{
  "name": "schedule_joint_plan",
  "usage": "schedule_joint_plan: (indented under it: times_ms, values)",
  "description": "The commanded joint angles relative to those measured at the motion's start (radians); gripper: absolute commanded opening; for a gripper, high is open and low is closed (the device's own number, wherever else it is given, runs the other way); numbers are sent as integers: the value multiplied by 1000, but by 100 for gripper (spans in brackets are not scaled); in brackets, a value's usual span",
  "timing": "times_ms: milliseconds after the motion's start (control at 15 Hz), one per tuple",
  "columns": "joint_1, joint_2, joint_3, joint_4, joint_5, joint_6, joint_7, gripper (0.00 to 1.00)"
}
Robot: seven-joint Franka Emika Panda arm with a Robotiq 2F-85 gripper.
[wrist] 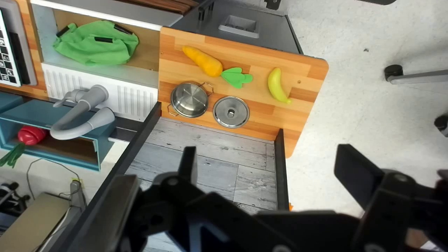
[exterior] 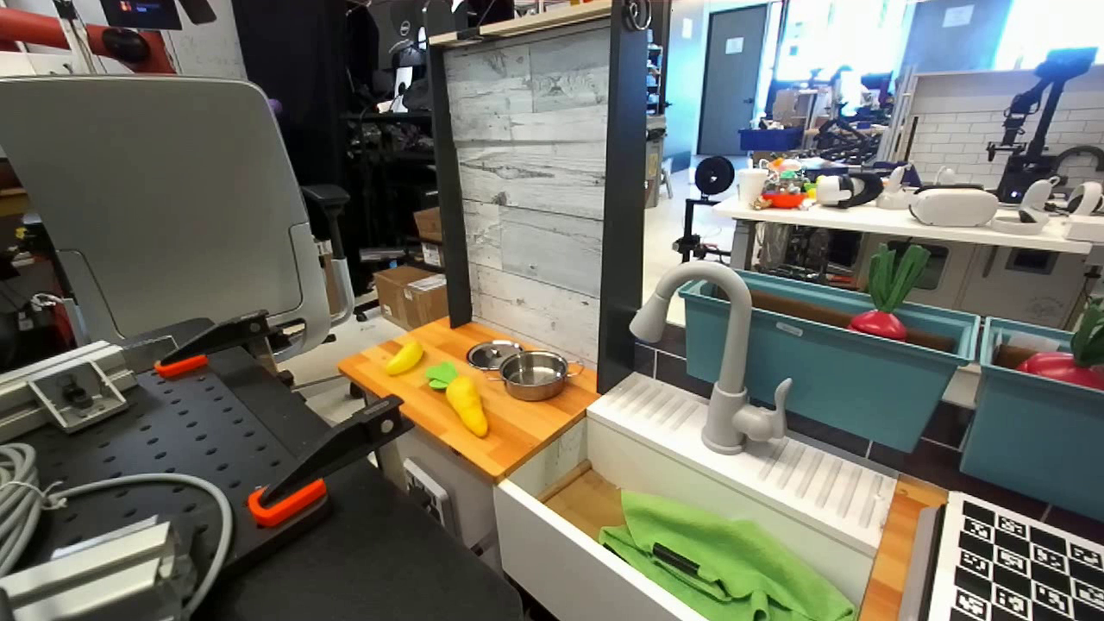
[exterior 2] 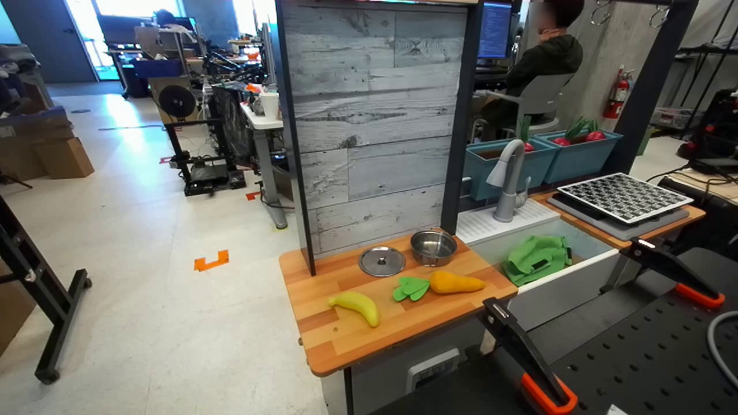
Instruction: Pick up the carrot plush toy to the left of the counter
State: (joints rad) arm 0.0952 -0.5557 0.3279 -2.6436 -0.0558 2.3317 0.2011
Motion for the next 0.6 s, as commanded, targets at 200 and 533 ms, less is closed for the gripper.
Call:
schedule_joint_plan:
  times_ms: [200, 533]
  values:
    - [7, 22, -63, -20, -34, 31, -35, 100]
    - [-27, 89, -97, -18, -91, 74, -69, 100]
